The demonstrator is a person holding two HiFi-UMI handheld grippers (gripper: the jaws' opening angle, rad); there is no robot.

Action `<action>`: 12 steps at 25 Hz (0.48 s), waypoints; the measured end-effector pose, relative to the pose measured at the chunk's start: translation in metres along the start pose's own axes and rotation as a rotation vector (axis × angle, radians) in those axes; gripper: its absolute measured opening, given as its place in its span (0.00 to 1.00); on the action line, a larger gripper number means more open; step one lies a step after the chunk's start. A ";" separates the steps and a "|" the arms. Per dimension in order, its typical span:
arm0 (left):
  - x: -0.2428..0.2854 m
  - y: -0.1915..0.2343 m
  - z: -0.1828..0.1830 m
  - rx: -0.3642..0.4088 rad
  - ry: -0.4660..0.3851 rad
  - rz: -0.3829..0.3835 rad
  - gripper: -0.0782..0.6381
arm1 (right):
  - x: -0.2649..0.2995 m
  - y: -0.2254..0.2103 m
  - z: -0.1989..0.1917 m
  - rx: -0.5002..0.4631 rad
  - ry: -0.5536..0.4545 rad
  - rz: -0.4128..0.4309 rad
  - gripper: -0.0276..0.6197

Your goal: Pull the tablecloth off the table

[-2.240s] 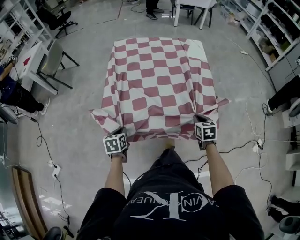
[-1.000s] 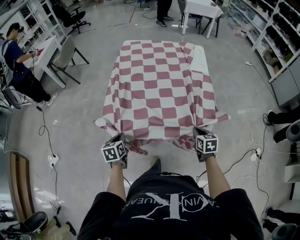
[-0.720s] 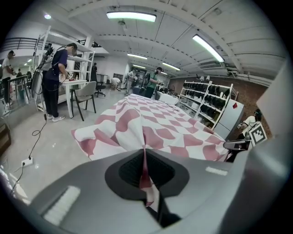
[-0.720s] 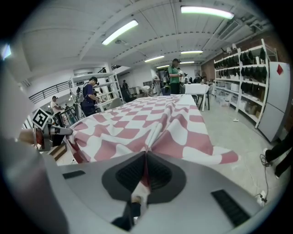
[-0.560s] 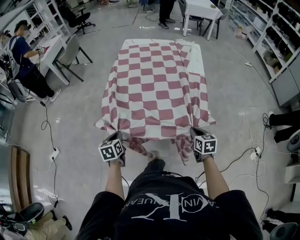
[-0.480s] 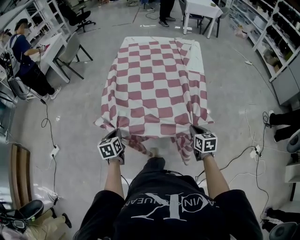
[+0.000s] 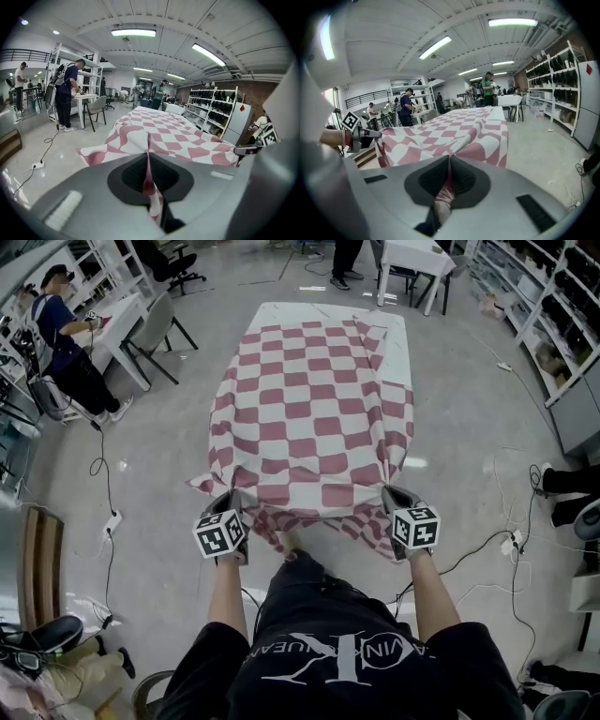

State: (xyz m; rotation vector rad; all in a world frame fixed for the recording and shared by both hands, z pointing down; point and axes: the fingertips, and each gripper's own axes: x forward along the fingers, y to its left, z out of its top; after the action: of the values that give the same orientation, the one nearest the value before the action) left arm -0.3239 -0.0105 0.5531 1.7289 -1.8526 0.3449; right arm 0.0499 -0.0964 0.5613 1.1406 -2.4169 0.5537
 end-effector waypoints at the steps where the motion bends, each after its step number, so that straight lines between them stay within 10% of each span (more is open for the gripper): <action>1: -0.001 -0.001 0.001 0.001 -0.003 0.001 0.13 | -0.001 0.000 0.001 -0.006 -0.001 0.004 0.07; 12: -0.003 -0.004 0.014 0.040 -0.002 -0.024 0.13 | -0.002 0.000 0.006 0.046 -0.031 -0.015 0.07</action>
State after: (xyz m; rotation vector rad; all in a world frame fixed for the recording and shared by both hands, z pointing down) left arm -0.3229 -0.0161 0.5391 1.7775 -1.8365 0.3728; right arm 0.0503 -0.0980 0.5556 1.1938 -2.4307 0.5936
